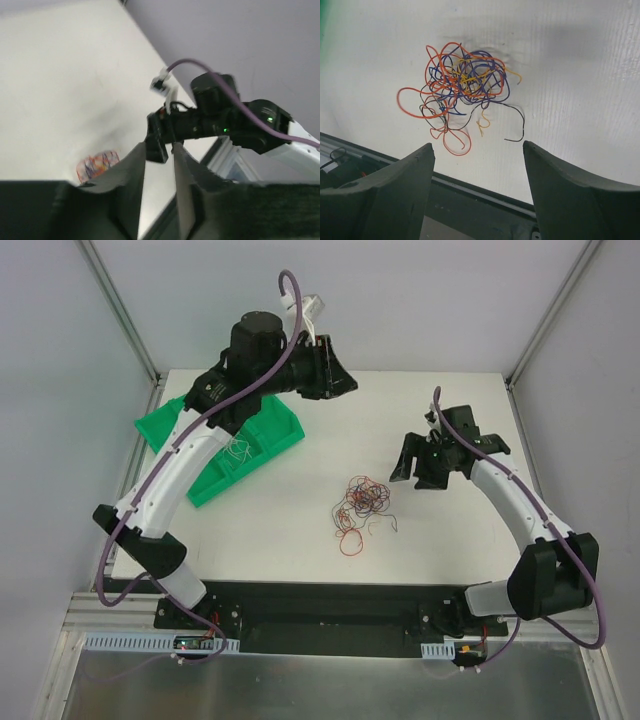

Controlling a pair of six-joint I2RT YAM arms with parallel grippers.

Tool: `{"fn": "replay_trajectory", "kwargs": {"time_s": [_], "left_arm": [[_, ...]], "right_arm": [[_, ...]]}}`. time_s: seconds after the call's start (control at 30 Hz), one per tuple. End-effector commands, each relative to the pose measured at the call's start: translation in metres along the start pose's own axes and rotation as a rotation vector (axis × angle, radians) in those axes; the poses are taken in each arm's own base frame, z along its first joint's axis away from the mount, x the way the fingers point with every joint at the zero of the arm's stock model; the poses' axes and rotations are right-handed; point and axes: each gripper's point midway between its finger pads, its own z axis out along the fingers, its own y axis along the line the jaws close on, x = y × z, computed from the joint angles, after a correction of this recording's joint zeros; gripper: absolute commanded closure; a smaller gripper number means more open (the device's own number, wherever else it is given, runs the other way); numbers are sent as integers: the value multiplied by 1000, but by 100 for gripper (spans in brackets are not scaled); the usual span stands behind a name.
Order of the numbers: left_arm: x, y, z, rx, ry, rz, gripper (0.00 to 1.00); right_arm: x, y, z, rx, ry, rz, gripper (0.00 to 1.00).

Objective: Untangle the cables

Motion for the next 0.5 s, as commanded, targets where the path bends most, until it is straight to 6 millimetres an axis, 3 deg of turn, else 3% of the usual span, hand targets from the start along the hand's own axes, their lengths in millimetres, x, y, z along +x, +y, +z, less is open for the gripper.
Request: {"fn": "replay_trajectory", "kwargs": {"time_s": [0.0,0.03,0.13,0.23,0.3,0.47], "left_arm": [[58,55,18,-89,190,-188,59],[73,65,24,-95,234,-182,49],[118,83,42,-75,373,-218,37],[164,101,64,-69,501,-256,34],[189,101,78,-24,557,-152,34],[225,107,106,46,594,9,35]], "right_arm": [[16,7,-7,-51,95,42,26],[17,8,-8,-54,100,55,27],[23,11,-11,-70,117,73,27],[32,7,-17,-58,135,74,27],[39,-1,-21,-31,143,76,27],[54,-20,-39,-23,126,156,27]]}}
